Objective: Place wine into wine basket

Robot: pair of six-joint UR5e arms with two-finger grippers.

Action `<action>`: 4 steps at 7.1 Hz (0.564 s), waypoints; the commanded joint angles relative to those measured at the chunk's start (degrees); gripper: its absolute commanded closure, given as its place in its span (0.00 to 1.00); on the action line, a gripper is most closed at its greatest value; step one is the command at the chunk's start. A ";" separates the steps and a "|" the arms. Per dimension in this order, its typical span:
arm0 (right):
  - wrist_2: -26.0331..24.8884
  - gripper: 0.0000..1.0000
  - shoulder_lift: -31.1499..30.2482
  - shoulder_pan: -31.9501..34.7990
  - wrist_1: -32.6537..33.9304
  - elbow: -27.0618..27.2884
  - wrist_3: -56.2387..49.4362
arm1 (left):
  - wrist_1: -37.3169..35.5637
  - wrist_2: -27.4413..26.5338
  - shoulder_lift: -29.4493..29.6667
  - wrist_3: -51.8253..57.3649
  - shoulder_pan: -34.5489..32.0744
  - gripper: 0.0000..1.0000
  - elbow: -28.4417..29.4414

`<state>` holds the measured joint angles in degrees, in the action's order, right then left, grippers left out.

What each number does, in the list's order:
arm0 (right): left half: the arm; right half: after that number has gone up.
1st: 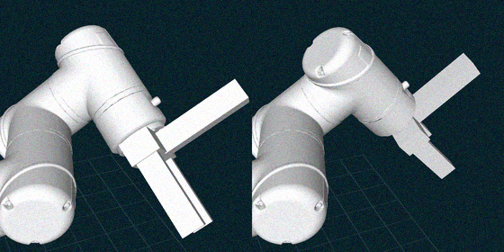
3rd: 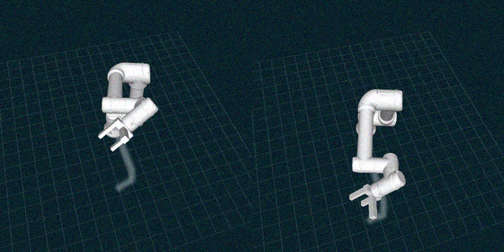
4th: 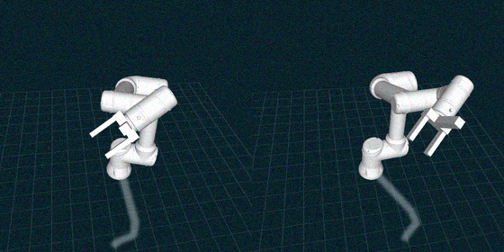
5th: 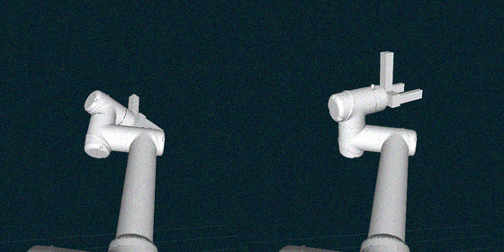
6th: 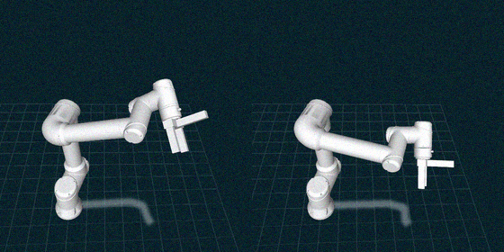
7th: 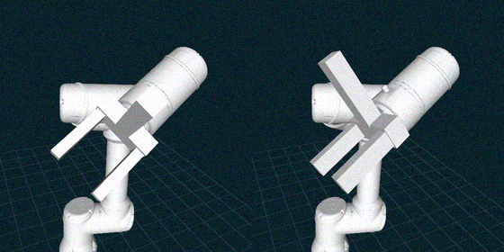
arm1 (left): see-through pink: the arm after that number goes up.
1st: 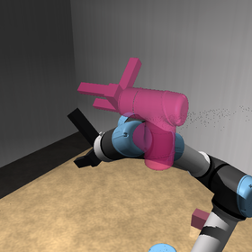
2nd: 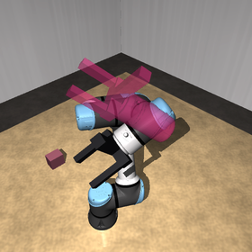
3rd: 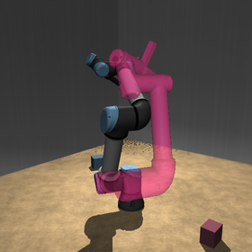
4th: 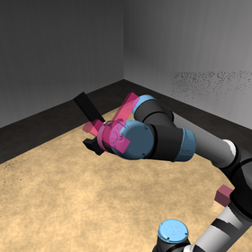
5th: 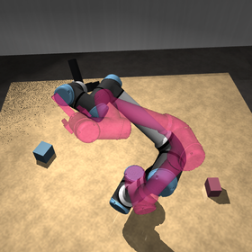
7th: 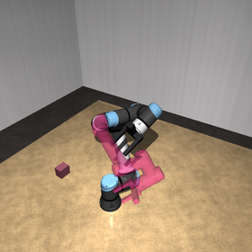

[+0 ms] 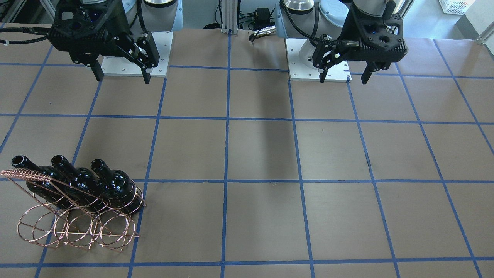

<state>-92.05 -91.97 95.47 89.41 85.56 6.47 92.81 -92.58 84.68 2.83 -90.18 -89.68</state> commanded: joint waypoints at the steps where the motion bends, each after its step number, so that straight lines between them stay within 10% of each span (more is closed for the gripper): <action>1: 0.38 0.00 0.04 -0.11 -0.20 0.05 0.30 | 0.00 0.12 0.14 0.07 0.00 0.00 -0.06; 4: 0.38 0.00 0.21 -0.11 -0.47 0.14 0.21 | 0.18 -0.14 0.14 0.07 0.00 0.00 -0.23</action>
<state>-91.68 -91.85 95.36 89.05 85.63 6.71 92.91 -92.62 84.81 2.90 -90.17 -89.83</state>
